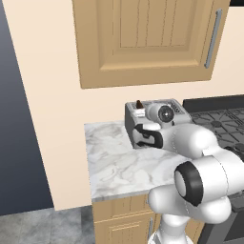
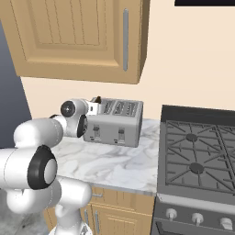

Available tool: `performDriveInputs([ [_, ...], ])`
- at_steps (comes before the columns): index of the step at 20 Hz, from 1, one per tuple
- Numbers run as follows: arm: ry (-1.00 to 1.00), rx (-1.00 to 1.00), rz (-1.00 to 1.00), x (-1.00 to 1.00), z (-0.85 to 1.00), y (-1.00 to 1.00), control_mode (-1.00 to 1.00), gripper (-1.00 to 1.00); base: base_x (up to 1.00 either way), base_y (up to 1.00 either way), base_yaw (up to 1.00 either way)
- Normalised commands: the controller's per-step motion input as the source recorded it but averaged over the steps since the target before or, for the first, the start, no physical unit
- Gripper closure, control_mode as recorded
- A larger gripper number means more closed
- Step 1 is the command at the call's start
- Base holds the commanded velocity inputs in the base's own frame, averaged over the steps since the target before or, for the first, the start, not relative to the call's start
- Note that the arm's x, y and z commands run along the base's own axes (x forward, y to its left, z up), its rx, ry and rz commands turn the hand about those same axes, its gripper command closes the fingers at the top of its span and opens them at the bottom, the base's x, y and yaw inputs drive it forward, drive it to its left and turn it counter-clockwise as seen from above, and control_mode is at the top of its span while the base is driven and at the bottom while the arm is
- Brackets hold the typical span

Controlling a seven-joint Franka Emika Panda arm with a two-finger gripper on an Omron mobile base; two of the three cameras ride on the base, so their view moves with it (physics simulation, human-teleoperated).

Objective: Start the toaster. Once the lever pops up, take the bread to the plate on the dining counter.

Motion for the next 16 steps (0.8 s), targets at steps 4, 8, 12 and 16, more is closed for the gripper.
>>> performDriveInputs([
  [4, 0.00, 0.00, 0.00, 0.15, 0.00, 0.00, -1.00, -1.00, 0.00, 0.00, 0.00],
  [8, 0.00, 0.00, 0.00, 0.10, -0.03, 0.00, -1.00, -1.00, 0.00, 0.00, 0.00],
  [12, 0.04, 0.00, 0.00, 0.08, -0.11, 0.00, -1.00, -1.00, 0.00, 0.00, 0.00],
  [16, 0.07, 0.00, 0.00, 0.08, -0.15, 0.00, -1.00, -1.00, 0.00, 0.00, 0.00],
])
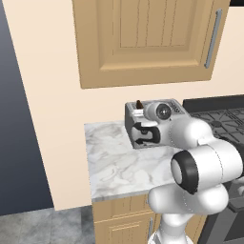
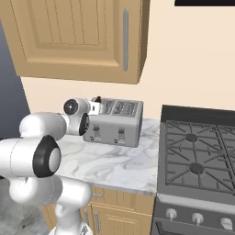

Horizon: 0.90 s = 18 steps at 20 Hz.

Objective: Start the toaster. Once the lever pops up, take the bread to the plate on the dining counter.

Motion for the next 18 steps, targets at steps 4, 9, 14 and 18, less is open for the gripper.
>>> performDriveInputs([
  [4, 0.07, 0.01, 0.00, 0.13, -0.14, 0.00, -1.00, -1.00, 0.00, 0.00, 0.00],
  [9, 0.03, 0.00, 0.00, 0.23, -0.01, 0.00, -1.00, -1.00, 0.00, 0.00, 0.00],
  [14, 0.02, 0.00, 0.00, 0.23, 0.00, 0.00, -1.00, -1.00, 0.00, 0.00, 0.00],
  [18, 0.03, 0.00, 0.00, 0.16, 0.00, 0.00, -1.00, -1.00, 0.00, 0.00, 0.00],
])
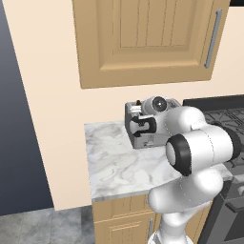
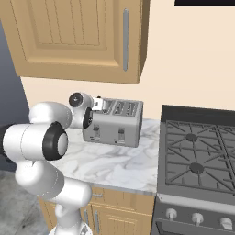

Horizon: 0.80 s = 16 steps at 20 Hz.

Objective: Start the toaster. Once the lever pops up, take the bread to the plate on the dining counter.

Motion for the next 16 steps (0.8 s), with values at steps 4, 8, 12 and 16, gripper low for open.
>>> performDriveInputs([
  [4, 0.06, 0.00, 0.00, 0.10, -0.02, 0.00, -1.00, -1.00, 0.00, 0.00, 0.00],
  [8, 0.06, 0.00, 0.00, 0.09, -0.03, 0.00, -1.00, -1.00, 0.00, 0.00, 0.00],
  [12, 0.05, 0.00, 0.00, 0.11, -0.01, 0.00, -1.00, -1.00, 0.00, 0.00, 0.00],
  [16, 0.04, 0.00, 0.00, 0.10, 0.00, 0.00, -1.00, -1.00, 0.00, 0.00, 0.00],
])
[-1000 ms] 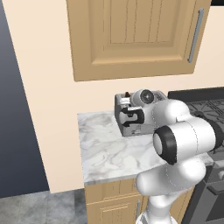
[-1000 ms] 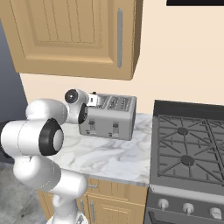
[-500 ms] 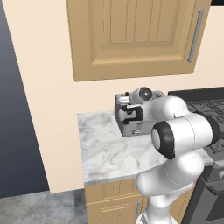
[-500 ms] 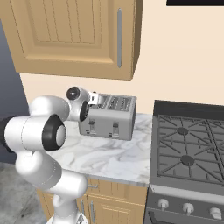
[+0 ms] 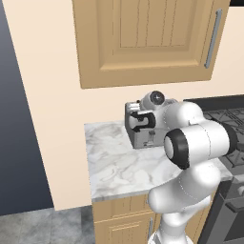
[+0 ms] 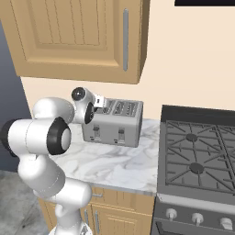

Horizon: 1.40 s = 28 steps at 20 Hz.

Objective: Start the toaster. Once the lever pops up, take the bread to the plate on the dining counter.

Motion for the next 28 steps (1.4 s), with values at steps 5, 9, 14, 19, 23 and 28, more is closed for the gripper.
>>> performDriveInputs([
  [5, 0.03, 0.00, 0.00, 0.07, 0.00, 0.00, -1.00, -1.00, 0.00, 0.00, 0.00],
  [9, 0.01, 0.00, 0.00, 0.03, 0.00, 0.00, -1.00, -1.00, 0.00, 0.00, 0.00],
  [14, 0.00, 0.00, 0.00, 0.00, 0.00, 0.00, -1.00, 1.00, 0.00, 0.00, 0.00],
  [19, 0.00, 0.00, 0.00, 0.00, 0.00, 0.00, -1.00, 1.00, 0.00, 0.00, 0.00],
  [23, 0.00, 0.00, 0.00, 0.00, 0.00, 0.00, -1.00, 1.00, 0.00, 0.00, 0.00],
  [28, 0.00, 0.00, 0.00, 0.00, 0.00, 0.00, -1.00, 1.00, 0.00, 0.00, 0.00],
])
